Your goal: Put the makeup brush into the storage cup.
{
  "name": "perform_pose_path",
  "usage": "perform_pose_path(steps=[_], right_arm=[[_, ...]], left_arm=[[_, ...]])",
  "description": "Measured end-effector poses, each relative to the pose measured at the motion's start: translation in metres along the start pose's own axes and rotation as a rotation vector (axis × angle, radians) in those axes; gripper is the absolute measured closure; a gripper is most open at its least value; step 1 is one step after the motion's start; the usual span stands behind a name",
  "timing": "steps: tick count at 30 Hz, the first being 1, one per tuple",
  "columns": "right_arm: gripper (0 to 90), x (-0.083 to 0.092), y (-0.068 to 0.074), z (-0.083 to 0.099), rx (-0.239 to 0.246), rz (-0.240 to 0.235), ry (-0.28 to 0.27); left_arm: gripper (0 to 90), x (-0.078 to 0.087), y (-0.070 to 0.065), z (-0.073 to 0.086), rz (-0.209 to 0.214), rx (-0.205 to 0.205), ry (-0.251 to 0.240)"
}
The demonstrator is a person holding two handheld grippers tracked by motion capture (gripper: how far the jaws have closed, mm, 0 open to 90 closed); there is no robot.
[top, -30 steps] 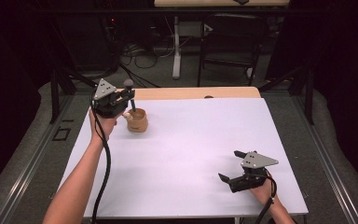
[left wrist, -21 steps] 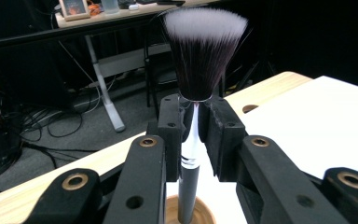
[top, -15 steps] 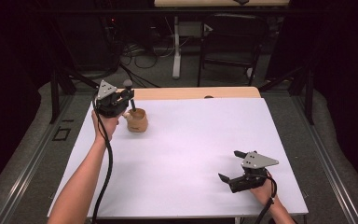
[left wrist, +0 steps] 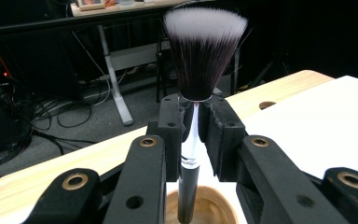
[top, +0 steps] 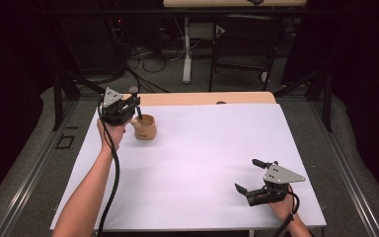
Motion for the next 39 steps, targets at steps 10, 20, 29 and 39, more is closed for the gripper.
perform_pose_path(steps=[10,20,29,39], right_arm=[[0.0,0.014,-0.003,0.006,0.005,0.027,-0.043],[0.0,0.009,-0.005,0.007,0.004,0.015,-0.012],[0.0,0.008,-0.006,0.007,0.004,0.018,-0.007],[0.0,0.008,-0.005,0.007,0.007,0.020,-0.003]], left_arm=[[77.4,-0.006,0.001,0.009,-0.009,0.007,0.008],[77.3,-0.016,0.000,0.014,-0.009,0.011,0.027],[77.2,-0.021,0.001,0.018,-0.012,0.028,0.034],[69.2,-0.027,0.001,0.021,-0.013,0.034,0.067]])
Point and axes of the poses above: each handheld gripper's, and its own axes: x roughly backward along the jaws, z roughly out of its underside, y roughly to its left, the point moved 1 cm from there along -x, roughly forward along the jaws, and after that the axes turned 2 degrees about y, right-handed, at the moved point
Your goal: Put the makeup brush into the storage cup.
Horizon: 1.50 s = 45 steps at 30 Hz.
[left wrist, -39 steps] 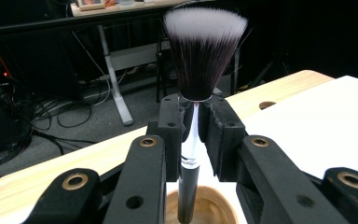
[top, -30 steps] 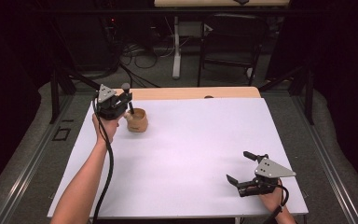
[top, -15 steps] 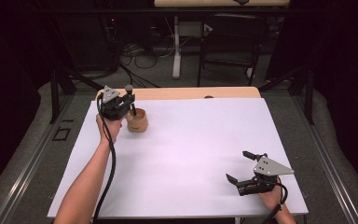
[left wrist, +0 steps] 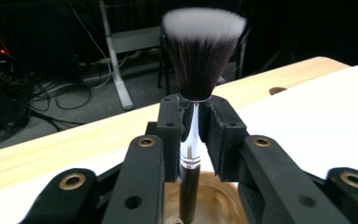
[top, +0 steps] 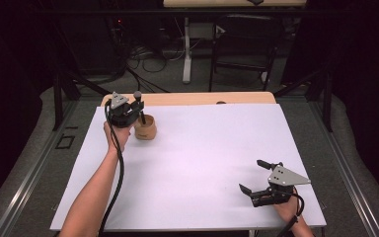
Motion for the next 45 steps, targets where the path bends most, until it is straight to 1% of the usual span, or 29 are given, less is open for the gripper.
perform_pose_path(steps=[2,3,4,5,6,7,8,9,11,13,14,20,23,24,26,31,35,38,39,41,45], right_arm=[[0.0,0.000,0.000,0.000,-0.001,0.000,0.001],[0.0,0.000,0.000,0.000,0.001,0.001,0.002],[0.0,0.000,0.000,0.000,0.001,0.002,0.003],[0.0,0.001,0.000,0.000,0.000,0.004,0.002],[0.0,0.000,0.000,0.000,-0.001,0.005,-0.004],[0.0,0.001,0.000,0.000,-0.002,0.004,-0.003],[0.0,0.001,0.000,-0.001,0.000,0.005,-0.003],[0.0,0.001,-0.001,-0.001,0.001,0.007,-0.005],[0.0,0.002,-0.001,-0.001,0.000,0.010,-0.001],[0.0,0.002,-0.002,-0.002,0.004,0.012,-0.002],[0.0,0.002,-0.001,-0.002,0.002,0.012,-0.009],[0.0,0.004,-0.002,-0.002,0.001,0.018,-0.007],[0.0,0.004,-0.002,-0.003,0.001,0.019,-0.006],[0.0,0.004,-0.002,-0.003,0.000,0.019,-0.007],[0.0,0.004,-0.002,-0.003,0.000,0.018,-0.006],[0.0,0.004,-0.003,-0.003,-0.004,0.016,-0.011],[0.0,0.004,-0.002,-0.003,-0.006,0.016,-0.006],[0.0,0.003,-0.002,-0.003,-0.006,0.015,-0.012],[0.0,0.003,-0.002,-0.003,-0.006,0.015,-0.013],[0.0,0.004,-0.002,-0.003,-0.007,0.015,-0.010],[0.0,0.003,-0.002,-0.003,-0.008,0.014,-0.013]], left_arm=[[51.2,0.000,0.001,0.000,0.000,-0.002,0.020],[43.5,0.000,0.001,0.000,-0.018,-0.002,0.028],[32.8,0.001,0.001,0.000,-0.032,0.007,0.031],[26.4,0.003,0.002,-0.001,-0.034,0.007,0.030],[22.2,0.005,0.002,-0.001,-0.044,0.005,0.028],[15.3,0.007,0.002,-0.002,-0.041,0.000,0.027],[14.9,0.010,0.002,-0.003,-0.033,-0.006,0.026],[14.7,0.013,0.002,-0.003,-0.039,-0.015,0.028],[9.9,0.017,0.001,-0.003,-0.040,-0.033,0.028],[8.9,0.022,0.000,-0.003,-0.036,-0.043,0.030],[8.1,0.025,-0.001,-0.002,-0.034,-0.044,0.028],[4.9,0.044,-0.003,0.003,-0.018,-0.059,0.010],[4.1,0.054,-0.006,0.006,-0.007,-0.073,-0.003],[3.7,0.059,-0.007,0.008,-0.006,-0.080,-0.004],[2.4,0.064,-0.008,0.011,0.008,-0.082,-0.005],[0.4,0.079,-0.012,0.020,0.020,-0.092,-0.008],[0.3,0.092,-0.014,0.030,0.030,-0.094,-0.017],[0.2,0.100,-0.015,0.037,0.041,-0.093,-0.020],[0.2,0.103,-0.016,0.040,0.045,-0.092,-0.025],[0.2,0.109,-0.018,0.045,0.046,-0.103,-0.031],[0.1,0.118,-0.023,0.055,0.058,-0.100,-0.039]])
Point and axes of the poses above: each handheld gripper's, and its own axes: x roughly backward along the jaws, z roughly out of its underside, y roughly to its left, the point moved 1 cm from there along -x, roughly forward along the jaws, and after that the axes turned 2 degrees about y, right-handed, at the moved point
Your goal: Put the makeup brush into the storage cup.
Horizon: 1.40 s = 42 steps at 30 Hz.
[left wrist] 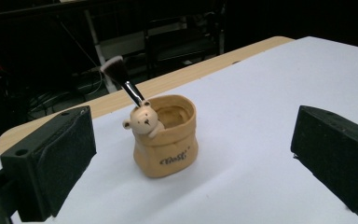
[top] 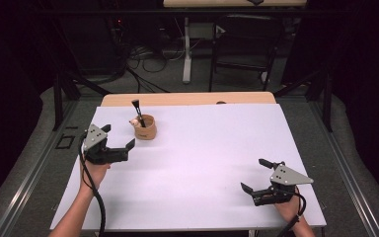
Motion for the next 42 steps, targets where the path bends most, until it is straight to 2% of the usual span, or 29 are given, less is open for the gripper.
perform_pose_path(steps=[6,12,19,21,35,42], right_arm=[[0.0,0.001,0.000,0.000,-0.002,-0.003,0.004],[0.0,0.000,0.000,0.000,0.002,-0.001,0.007],[0.0,0.000,0.001,0.000,-0.001,-0.006,0.008],[0.0,0.000,0.001,0.000,-0.001,-0.006,0.007],[0.0,-0.001,0.002,0.001,0.003,-0.016,0.012],[0.0,-0.001,0.002,0.002,0.003,-0.014,0.011]], left_arm=[[0.1,0.014,-0.009,0.015,0.017,-0.014,0.001],[0.1,0.026,-0.016,0.028,0.021,-0.003,-0.023],[0.1,0.037,-0.023,0.047,0.024,0.014,-0.028],[0.1,0.040,-0.025,0.052,0.020,0.010,-0.028],[0.1,0.052,-0.032,0.085,0.033,0.050,-0.046],[0.1,0.052,-0.032,0.092,0.028,0.051,-0.044]])
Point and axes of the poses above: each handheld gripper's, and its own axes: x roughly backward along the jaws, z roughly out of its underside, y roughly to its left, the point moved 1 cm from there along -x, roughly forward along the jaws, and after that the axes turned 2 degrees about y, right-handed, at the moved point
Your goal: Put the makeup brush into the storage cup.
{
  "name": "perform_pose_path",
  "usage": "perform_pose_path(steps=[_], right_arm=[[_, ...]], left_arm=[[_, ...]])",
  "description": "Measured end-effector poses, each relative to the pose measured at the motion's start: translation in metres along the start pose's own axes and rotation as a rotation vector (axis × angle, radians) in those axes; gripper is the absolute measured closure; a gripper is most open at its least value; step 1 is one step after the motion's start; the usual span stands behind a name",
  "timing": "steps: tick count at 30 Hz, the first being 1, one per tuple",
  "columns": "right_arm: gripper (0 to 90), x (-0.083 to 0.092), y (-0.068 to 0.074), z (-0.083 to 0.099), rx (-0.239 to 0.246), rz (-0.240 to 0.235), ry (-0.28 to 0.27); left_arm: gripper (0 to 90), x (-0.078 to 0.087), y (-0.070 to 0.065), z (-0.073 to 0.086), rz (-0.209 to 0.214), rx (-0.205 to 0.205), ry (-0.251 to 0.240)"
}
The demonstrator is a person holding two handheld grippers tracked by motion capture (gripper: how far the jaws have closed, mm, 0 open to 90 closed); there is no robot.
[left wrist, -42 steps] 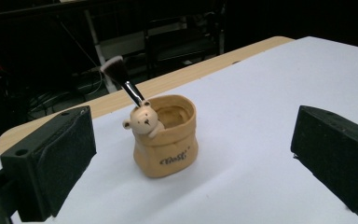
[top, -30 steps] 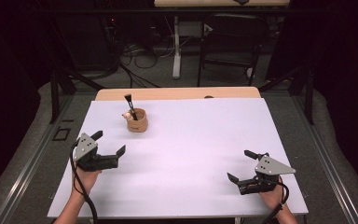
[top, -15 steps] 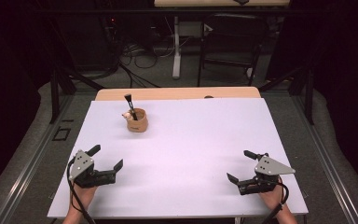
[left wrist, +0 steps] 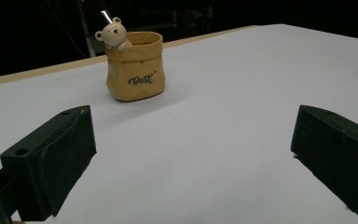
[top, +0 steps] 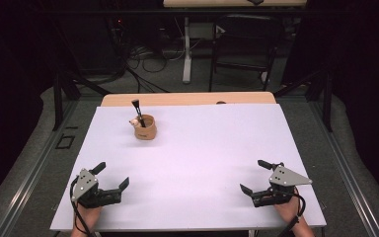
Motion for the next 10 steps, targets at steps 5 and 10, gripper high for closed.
perform_pose_path(steps=[5,10], right_arm=[[0.0,-0.0008,0.0008,0.0004,0.007,-0.003,0.011],[0.0,-0.0014,-0.0021,0.0007,0.002,-0.005,0.008]], left_arm=[[0.1,0.0006,0.0006,0.0054,-0.001,0.018,-0.002],[0.1,-0.0010,0.0035,0.0083,-0.004,0.035,0.011]])
Point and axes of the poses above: each handheld gripper's, and its own axes: x roughly backward along the jaws, z roughly out of its underside, y roughly to its left, the point moved 1 cm from there along -x, roughly forward along the jaws, and after that the axes turned 2 degrees about y, right-handed, at the moved point
